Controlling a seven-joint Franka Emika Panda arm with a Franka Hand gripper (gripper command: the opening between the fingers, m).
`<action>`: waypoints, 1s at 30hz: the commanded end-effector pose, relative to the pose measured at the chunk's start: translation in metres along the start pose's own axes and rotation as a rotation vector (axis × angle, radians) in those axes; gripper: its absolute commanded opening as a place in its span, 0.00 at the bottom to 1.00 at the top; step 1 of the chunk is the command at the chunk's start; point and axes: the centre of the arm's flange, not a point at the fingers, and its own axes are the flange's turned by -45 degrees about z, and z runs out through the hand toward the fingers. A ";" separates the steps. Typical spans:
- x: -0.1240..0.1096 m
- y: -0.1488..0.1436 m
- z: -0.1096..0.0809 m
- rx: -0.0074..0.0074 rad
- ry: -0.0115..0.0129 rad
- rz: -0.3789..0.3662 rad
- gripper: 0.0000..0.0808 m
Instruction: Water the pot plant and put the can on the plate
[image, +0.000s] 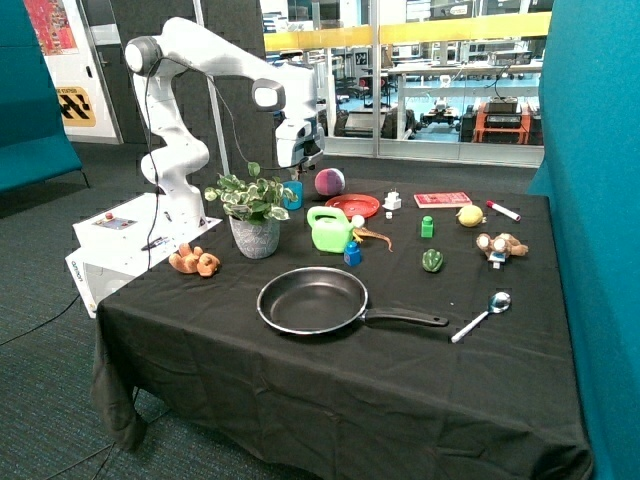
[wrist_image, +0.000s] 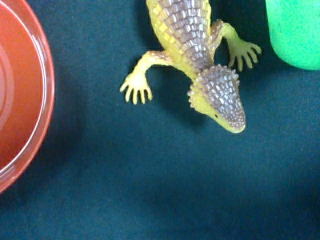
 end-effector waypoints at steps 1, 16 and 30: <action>0.000 -0.001 0.000 -0.0041 0.0078 -0.281 1.00; 0.003 0.003 -0.005 -0.0041 0.0079 -0.274 0.23; 0.022 0.030 -0.002 -0.0036 0.0081 -0.149 0.24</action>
